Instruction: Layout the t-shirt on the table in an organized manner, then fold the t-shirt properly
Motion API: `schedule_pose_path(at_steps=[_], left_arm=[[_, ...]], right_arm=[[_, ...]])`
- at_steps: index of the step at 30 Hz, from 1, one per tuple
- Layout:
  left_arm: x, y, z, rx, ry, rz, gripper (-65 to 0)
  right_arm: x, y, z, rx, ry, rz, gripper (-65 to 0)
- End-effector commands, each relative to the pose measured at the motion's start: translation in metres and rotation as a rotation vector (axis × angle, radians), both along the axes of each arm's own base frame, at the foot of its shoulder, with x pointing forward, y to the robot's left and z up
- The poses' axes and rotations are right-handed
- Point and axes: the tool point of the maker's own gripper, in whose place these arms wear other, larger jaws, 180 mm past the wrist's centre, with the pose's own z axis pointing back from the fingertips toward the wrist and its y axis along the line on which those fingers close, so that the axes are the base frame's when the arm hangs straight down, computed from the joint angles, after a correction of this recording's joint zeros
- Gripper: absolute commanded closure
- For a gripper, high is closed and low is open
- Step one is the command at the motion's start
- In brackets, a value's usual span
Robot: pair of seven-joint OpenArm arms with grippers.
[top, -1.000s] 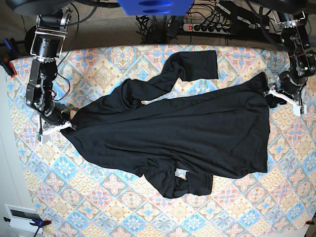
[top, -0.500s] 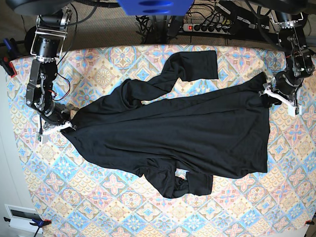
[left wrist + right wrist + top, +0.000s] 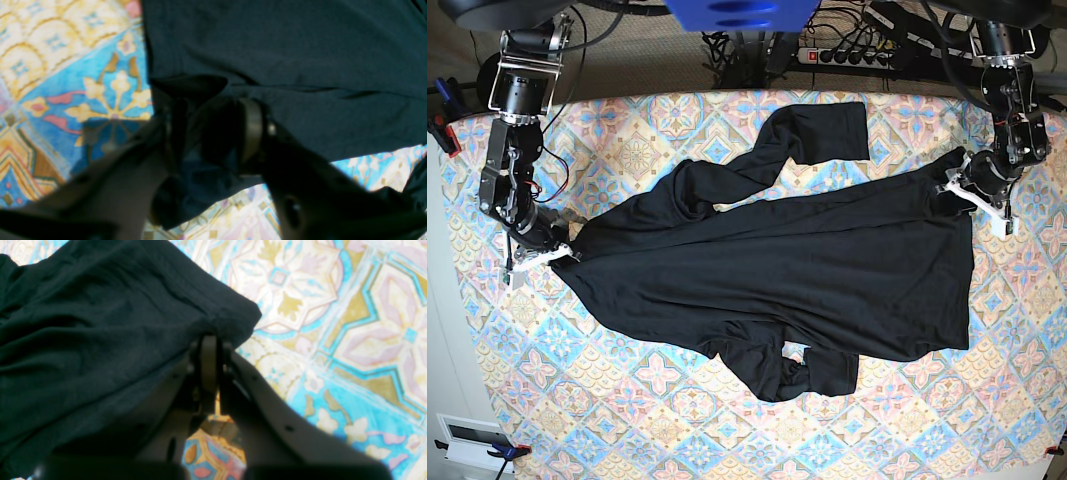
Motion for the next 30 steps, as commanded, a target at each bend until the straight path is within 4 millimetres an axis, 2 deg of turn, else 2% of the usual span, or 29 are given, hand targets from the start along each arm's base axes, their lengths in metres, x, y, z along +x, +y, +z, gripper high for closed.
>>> schedule_pose_path(at_steps=[1,8,14,18,20,23,26,30], left_arm=[[0.008,0.009,0.013,0.024,-0.039,0.001,-16.2],[0.009,0.01,0.016,0.025,-0.048,0.004,0.0],[0.009,0.011,0.018,0.028,-0.051,0.003,0.0],[0.007,0.001,0.036,0.057,-0.095,-0.042,0.0],[0.005,0.005,0.048,0.076,-0.123,-0.037,0.0],[0.002,0.008,0.056,0.092,-0.139,-0.033,0.0],[-0.007,0.013,0.06,0.11,-0.141,-0.026,0.0],[-0.019,0.018,0.056,0.138,-0.102,-0.044,0.0]], right_arm=[[0.013,-0.008,0.021,-0.023,-0.064,-0.001,-0.5],[0.013,-0.008,0.021,-0.023,-0.064,-0.001,-0.5],[0.013,-0.008,0.021,-0.023,-0.064,-0.001,-0.5],[0.013,-0.008,0.021,-0.023,-0.064,-0.001,-0.5],[0.013,-0.008,0.021,-0.023,-0.064,-0.001,-0.5],[0.013,-0.008,0.021,-0.023,-0.064,-0.001,-0.5],[0.013,-0.008,0.021,-0.023,-0.064,-0.001,-0.5],[0.013,-0.007,0.021,-0.022,-0.064,-0.001,-0.5]])
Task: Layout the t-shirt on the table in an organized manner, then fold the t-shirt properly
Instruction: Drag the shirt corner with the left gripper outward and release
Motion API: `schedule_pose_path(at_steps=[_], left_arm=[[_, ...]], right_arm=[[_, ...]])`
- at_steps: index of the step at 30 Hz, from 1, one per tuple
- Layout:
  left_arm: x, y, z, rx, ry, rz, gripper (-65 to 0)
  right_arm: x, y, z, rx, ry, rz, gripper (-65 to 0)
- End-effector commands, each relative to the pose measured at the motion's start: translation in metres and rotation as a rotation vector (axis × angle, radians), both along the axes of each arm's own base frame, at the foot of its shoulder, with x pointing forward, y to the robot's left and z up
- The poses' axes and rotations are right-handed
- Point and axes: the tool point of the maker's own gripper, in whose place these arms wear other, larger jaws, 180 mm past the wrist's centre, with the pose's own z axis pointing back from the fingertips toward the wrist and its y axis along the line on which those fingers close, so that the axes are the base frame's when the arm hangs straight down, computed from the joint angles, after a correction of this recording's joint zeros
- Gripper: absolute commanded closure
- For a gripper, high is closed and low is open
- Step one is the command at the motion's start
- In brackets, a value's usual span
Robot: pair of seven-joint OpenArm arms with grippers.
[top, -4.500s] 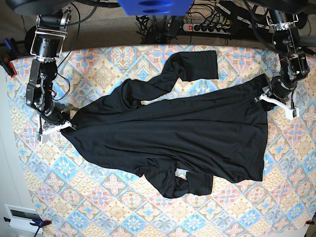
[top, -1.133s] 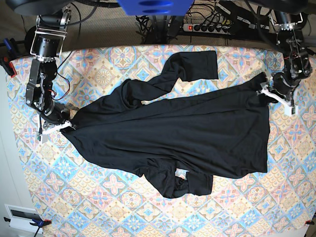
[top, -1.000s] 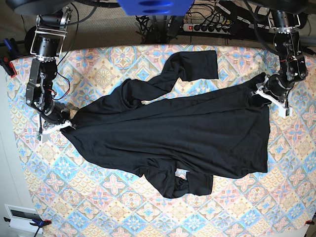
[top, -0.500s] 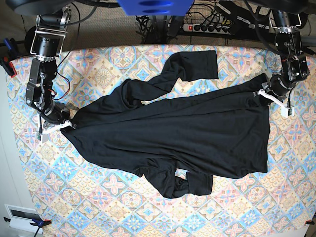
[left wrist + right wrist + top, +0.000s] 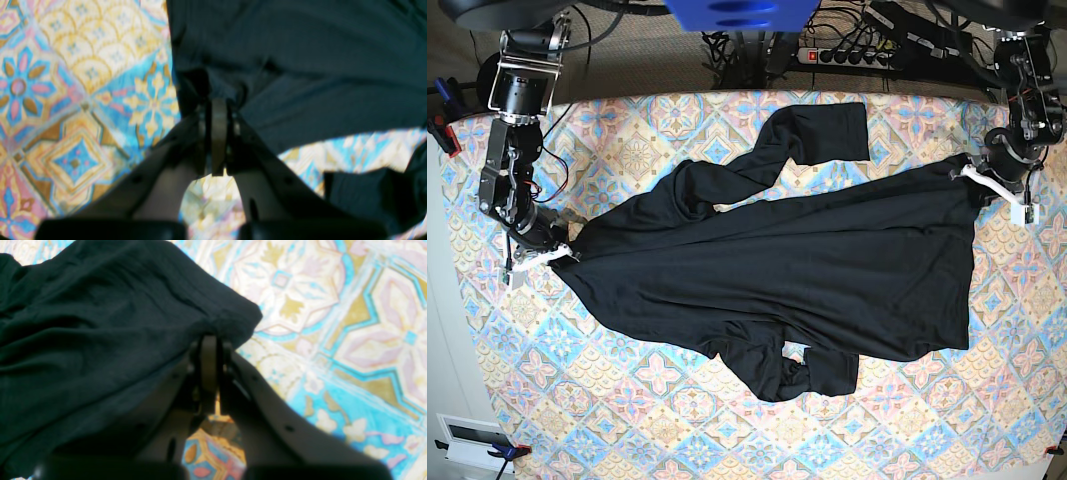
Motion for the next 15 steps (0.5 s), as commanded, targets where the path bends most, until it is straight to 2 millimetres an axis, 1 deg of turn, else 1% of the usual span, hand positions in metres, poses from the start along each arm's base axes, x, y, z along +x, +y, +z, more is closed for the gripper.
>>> schedule_pose_path(at_steps=[1,4,6,9,13,15], left_arm=[[0.004,0.007,0.012,0.034,-0.029,-0.011,0.0],[-0.004,0.008,0.007,0.035,-0.006,-0.012,0.0],[-0.009,0.014,0.006,0.059,0.016,-0.024,0.0],[-0.017,0.016,0.002,0.07,0.043,-0.03,0.0],[-0.019,0.016,0.001,0.067,0.047,-0.03,0.0],[-0.023,0.01,0.001,0.048,0.047,-0.056,0.0]], right_arm=[[0.013,-0.007,0.021,-0.019,-0.06,0.001,-0.5],[0.011,-0.006,0.019,-0.016,-0.046,0.005,-0.5],[0.011,-0.006,0.019,-0.016,-0.046,0.005,-0.5],[0.011,-0.006,0.019,-0.016,-0.046,0.005,-0.5],[0.011,-0.006,0.019,-0.016,-0.046,0.005,-0.5],[0.011,-0.006,0.019,-0.016,-0.046,0.005,-0.5]])
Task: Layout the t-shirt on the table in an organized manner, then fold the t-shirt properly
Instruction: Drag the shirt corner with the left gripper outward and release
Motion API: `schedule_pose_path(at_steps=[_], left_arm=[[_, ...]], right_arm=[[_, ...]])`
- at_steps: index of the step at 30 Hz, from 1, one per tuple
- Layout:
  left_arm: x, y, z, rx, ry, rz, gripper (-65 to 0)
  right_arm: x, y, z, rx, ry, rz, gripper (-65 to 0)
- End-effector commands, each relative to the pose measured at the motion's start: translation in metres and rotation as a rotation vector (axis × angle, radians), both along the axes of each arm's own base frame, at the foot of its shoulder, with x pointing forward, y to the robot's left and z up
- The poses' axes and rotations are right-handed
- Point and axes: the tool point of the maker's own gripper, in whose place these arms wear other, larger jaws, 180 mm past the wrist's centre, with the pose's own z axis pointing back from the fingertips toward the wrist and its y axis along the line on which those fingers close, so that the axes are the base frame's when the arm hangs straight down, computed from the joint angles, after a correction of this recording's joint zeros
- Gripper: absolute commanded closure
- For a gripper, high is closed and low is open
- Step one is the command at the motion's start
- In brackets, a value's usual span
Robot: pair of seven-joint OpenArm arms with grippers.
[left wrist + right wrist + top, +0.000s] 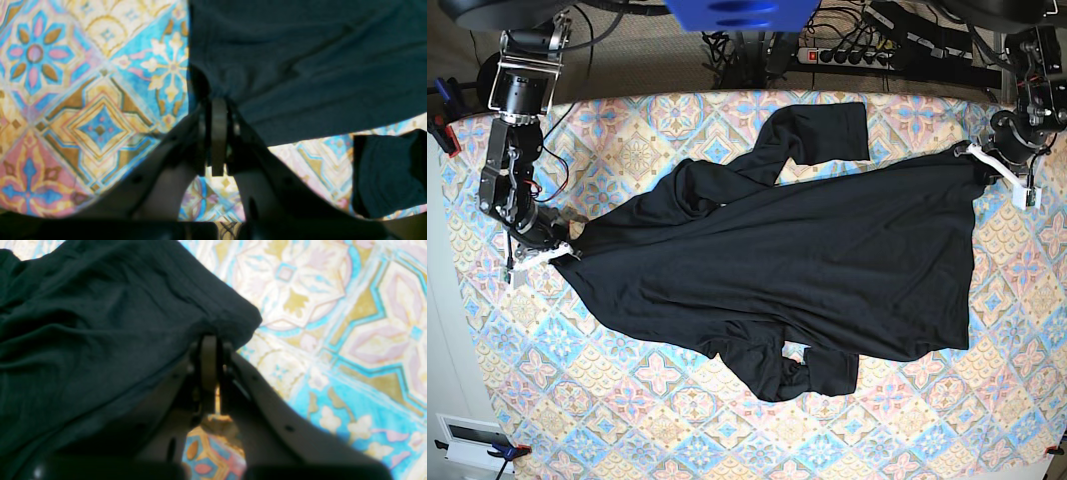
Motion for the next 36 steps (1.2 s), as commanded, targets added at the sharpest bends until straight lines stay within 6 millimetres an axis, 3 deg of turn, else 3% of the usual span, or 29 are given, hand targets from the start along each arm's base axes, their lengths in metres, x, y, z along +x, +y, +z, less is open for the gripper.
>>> schedule_pose_path(at_steps=[1,4,9,22,26,33,36], left_arm=[[0.006,0.0,0.017,0.007,-0.05,-0.034,0.0],[0.001,0.005,0.031,-0.017,-0.09,-0.041,0.0],[-0.004,0.009,0.03,-0.013,-0.078,-0.041,0.0],[-0.047,0.023,-0.006,-0.023,0.067,0.006,0.0],[-0.061,0.039,-0.02,0.046,0.129,0.025,0.0],[-0.061,0.049,-0.03,0.061,0.146,0.064,-0.2],[-0.067,0.048,-0.033,0.061,0.202,0.046,-5.7]], right_arm=[[0.013,-0.007,0.02,-0.02,-0.061,0.0,-0.5],[0.013,-0.007,0.02,-0.02,-0.061,0.0,-0.5],[0.013,-0.009,0.022,-0.02,-0.065,-0.005,-0.5],[0.013,-0.009,0.021,-0.026,-0.06,-0.001,-0.5],[0.012,-0.009,0.02,-0.025,-0.058,0.0,-0.5],[0.012,-0.008,0.02,-0.024,-0.056,-0.002,-0.5],[0.011,-0.007,0.018,-0.02,-0.043,0.002,-0.7]])
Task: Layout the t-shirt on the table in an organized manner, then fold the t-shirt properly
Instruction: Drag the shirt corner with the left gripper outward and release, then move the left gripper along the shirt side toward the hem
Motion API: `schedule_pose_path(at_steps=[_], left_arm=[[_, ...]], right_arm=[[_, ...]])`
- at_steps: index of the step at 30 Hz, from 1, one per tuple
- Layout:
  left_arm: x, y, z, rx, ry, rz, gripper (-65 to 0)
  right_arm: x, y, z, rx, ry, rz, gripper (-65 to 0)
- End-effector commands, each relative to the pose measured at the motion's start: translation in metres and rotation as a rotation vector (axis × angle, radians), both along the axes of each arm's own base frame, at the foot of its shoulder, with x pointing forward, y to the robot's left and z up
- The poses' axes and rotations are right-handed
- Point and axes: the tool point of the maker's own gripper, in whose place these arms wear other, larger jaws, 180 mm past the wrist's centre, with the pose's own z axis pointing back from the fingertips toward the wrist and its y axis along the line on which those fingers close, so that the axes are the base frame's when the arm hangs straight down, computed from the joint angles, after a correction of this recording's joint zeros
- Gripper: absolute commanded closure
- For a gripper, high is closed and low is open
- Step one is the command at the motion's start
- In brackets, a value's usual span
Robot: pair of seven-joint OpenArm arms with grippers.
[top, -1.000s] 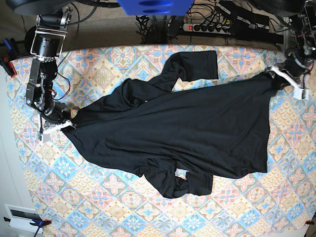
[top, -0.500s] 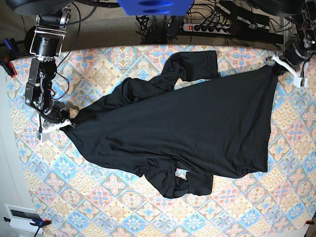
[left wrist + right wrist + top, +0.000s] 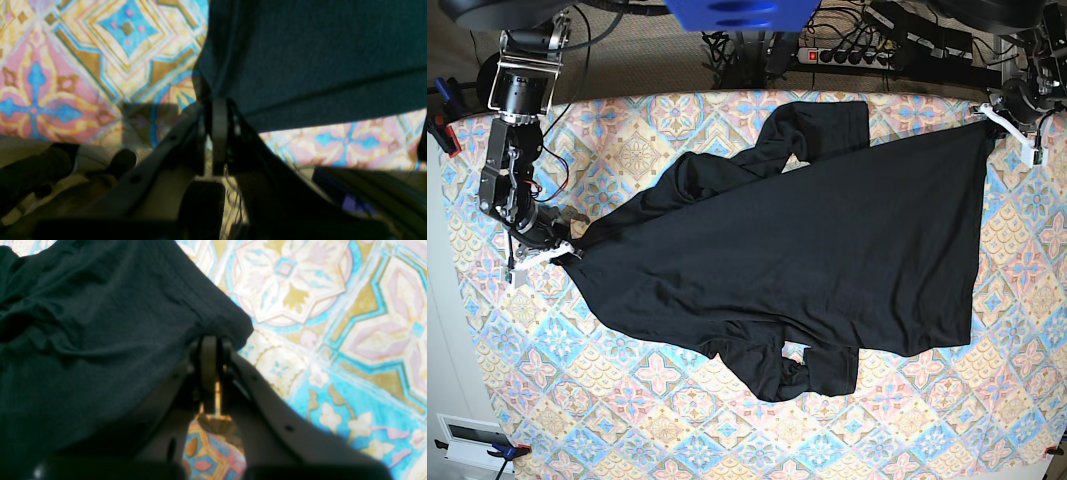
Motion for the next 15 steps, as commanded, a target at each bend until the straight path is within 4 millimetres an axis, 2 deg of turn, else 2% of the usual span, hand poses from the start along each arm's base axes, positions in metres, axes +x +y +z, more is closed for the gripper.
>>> schedule_pose_path(at_steps=[1,3,7,11,15], left_arm=[[0.004,0.01,0.009,0.034,0.012,-0.02,-8.7],[0.002,0.009,0.01,0.018,0.034,-0.022,-16.1],[0.014,0.011,0.022,-0.016,-0.028,-0.006,-28.3],[0.035,0.032,0.056,-0.065,-0.215,0.12,-29.2],[0.08,0.038,0.079,-0.085,-0.345,0.151,-29.2]], right_arm=[[0.012,-0.008,0.019,-0.022,-0.053,-0.004,-0.8],[0.011,-0.007,0.018,-0.019,-0.044,-0.001,-0.8],[0.011,-0.008,0.018,-0.019,-0.042,-0.001,-0.9],[0.01,-0.008,0.018,-0.018,-0.041,-0.002,-2.1],[0.01,-0.011,0.017,-0.017,-0.034,-0.024,-8.0]])
